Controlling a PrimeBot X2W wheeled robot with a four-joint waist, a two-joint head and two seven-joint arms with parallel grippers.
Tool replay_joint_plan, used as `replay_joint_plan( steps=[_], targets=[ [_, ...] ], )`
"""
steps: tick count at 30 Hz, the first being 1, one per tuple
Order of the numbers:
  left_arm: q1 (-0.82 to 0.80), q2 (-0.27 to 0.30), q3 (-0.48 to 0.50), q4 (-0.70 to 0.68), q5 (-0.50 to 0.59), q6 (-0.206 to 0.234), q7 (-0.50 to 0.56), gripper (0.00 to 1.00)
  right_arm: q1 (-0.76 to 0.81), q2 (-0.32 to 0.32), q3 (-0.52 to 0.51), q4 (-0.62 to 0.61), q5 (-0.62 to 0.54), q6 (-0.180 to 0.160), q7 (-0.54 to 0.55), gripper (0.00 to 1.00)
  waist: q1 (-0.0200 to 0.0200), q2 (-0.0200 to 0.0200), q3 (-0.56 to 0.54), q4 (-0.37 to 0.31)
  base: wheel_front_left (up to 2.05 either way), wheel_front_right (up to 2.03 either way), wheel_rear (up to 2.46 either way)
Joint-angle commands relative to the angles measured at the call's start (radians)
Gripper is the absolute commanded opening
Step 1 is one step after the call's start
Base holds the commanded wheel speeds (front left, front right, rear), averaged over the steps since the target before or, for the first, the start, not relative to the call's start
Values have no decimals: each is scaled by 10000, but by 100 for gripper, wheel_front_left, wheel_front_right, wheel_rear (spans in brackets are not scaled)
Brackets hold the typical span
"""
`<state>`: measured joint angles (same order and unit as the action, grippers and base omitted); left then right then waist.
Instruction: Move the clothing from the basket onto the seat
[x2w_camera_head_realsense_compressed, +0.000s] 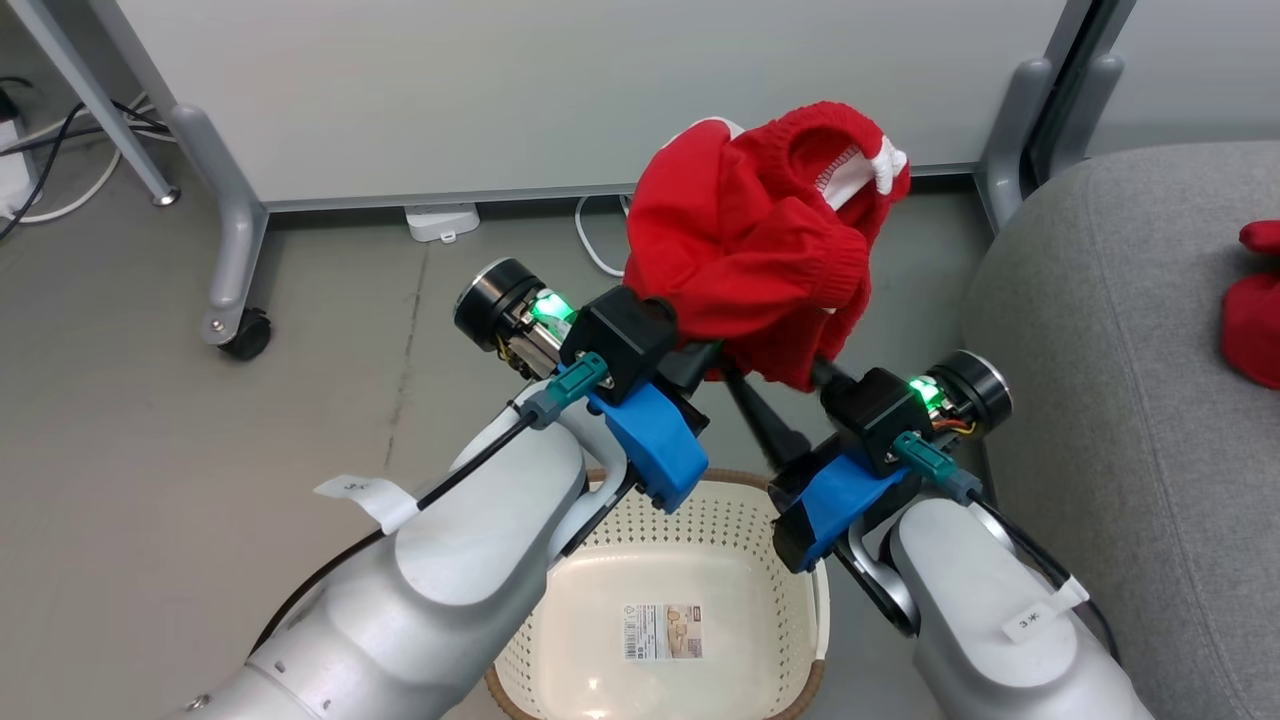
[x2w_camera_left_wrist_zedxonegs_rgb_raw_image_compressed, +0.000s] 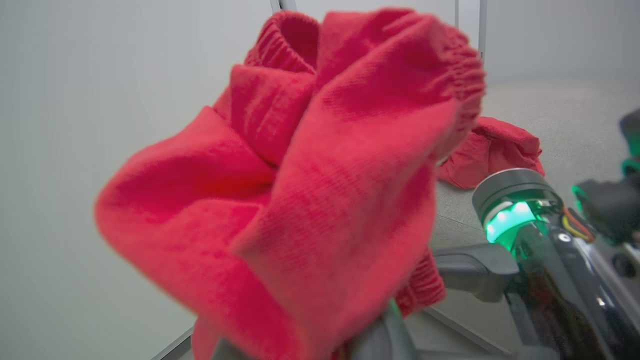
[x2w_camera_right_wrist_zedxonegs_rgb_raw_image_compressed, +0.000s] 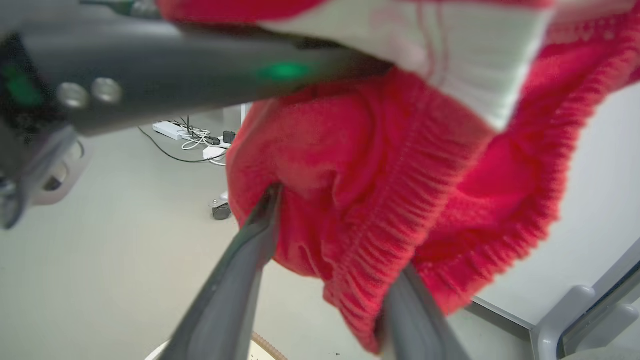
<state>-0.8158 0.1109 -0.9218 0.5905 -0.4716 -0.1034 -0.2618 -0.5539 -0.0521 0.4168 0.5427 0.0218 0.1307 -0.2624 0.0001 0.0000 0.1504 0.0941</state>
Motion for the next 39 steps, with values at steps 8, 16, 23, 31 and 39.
replay_joint_plan(
  steps=[8,16,23,31,39],
  targets=[
    [115,8,-64,-5,-65,-38,-44,0,-12,20,127,-107,292,3,-38,0,-1,0,-41,-60,0,0,0],
    [106,66,-124,22,-104,-35,-45,0,103,22,190,-176,427,3,-38,0,-1,0,-72,-126,0,0,0],
    [65,64,-117,27,-124,68,-45,18,112,23,206,-249,524,1,-38,0,-1,0,-13,-133,0,0,0],
    [-47,92,-143,-34,-54,179,-46,100,1,23,187,-330,559,1,-38,0,-1,0,191,-106,0,0,0],
    [-109,208,-69,-133,-20,251,-44,100,48,20,-52,-402,524,1,-38,0,-1,0,397,-157,0,0,0]
  ],
)
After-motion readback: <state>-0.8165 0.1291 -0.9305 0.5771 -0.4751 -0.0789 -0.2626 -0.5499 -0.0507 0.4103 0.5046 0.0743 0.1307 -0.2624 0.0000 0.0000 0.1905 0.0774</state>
